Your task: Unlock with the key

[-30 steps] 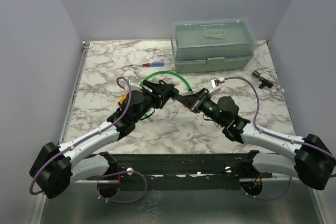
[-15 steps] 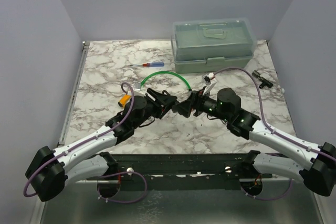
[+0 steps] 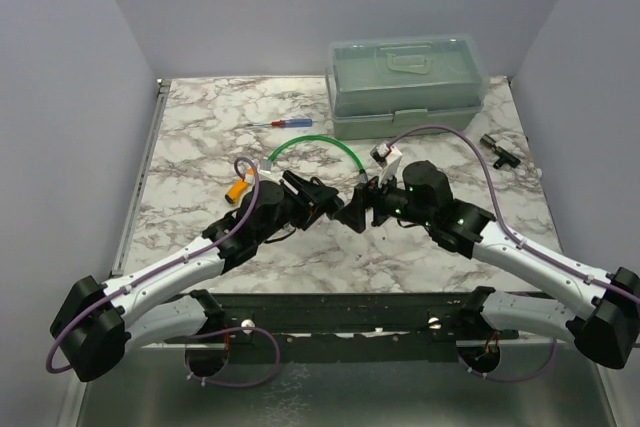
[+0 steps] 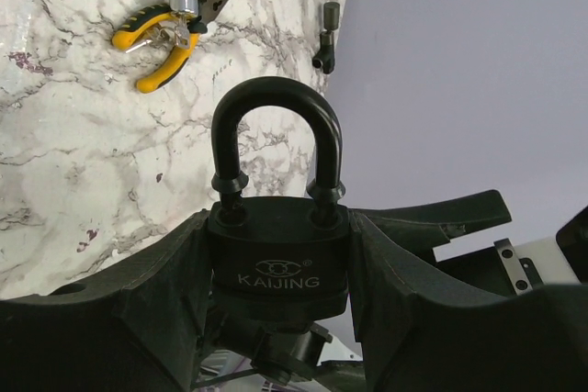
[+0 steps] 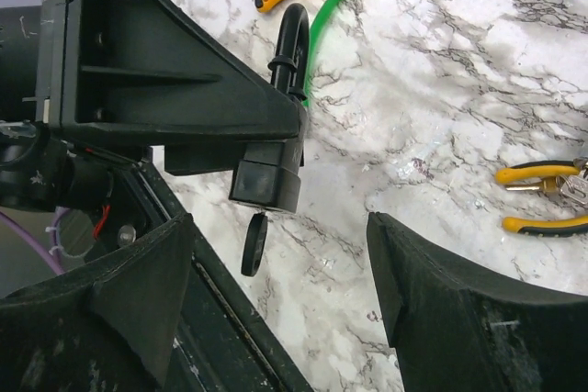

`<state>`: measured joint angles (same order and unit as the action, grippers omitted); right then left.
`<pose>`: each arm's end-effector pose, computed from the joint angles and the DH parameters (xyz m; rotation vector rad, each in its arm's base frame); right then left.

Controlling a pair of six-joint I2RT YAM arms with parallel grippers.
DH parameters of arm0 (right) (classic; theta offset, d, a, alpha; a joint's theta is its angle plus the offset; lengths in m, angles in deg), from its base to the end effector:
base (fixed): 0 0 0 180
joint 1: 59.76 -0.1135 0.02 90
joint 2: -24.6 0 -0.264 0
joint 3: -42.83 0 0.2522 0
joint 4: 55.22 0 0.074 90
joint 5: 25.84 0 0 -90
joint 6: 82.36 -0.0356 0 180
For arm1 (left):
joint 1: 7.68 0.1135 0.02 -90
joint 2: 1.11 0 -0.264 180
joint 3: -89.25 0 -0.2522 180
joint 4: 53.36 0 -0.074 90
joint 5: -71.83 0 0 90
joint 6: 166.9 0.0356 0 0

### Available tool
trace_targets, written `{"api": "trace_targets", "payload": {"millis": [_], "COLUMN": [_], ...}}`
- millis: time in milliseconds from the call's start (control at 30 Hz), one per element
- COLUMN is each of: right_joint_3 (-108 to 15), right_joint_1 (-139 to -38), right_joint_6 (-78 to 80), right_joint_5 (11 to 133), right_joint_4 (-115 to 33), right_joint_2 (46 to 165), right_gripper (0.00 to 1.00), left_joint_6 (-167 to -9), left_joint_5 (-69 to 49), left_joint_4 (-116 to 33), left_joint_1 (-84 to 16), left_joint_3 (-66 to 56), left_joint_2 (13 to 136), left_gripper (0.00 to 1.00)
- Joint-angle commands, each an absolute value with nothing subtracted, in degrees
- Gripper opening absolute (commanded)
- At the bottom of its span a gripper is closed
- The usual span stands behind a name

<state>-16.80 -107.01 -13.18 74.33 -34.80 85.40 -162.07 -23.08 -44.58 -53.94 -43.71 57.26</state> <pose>0.1615 0.1840 0.2987 -0.5928 1.9788 0.9365 0.1623 -0.1652 0.2511 -0.7985 2.0617 -1.3686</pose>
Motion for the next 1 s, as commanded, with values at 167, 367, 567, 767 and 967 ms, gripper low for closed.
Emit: {"api": "trace_targets", "payload": {"millis": [167,367,567,767,967], "right_joint_3": [-18.01,-18.73,-17.24,-15.49,-14.71], "right_joint_1": [-106.87,-106.95,-106.91,-106.96,-106.96], "right_joint_6": [-12.34,-15.96,-21.24,-25.02,-26.34], "right_joint_5": [73.90,71.92,69.02,65.47,64.53], "right_joint_4": [-38.27,-40.17,-43.84,-46.67,-47.61], "right_joint_2": [87.66,91.08,92.80,93.76,95.12], "right_gripper": [0.80,0.76,0.72,0.65,0.60], "left_joint_6": [-162.76,-163.83,-164.20,-164.83,-165.20], "left_joint_5": [-20.90,-20.93,-21.51,-20.99,-20.72], "left_joint_4": [-50.07,-51.73,-53.74,-54.88,-55.95], "left_joint_1": [-54.25,-54.26,-54.24,-54.26,-54.25], "left_joint_3": [-40.45,-40.50,-40.85,-40.95,-40.95], "left_joint_2": [58.48,59.91,61.07,62.44,63.04], "left_gripper": [0.00,0.00,0.00,0.00,0.00]}}
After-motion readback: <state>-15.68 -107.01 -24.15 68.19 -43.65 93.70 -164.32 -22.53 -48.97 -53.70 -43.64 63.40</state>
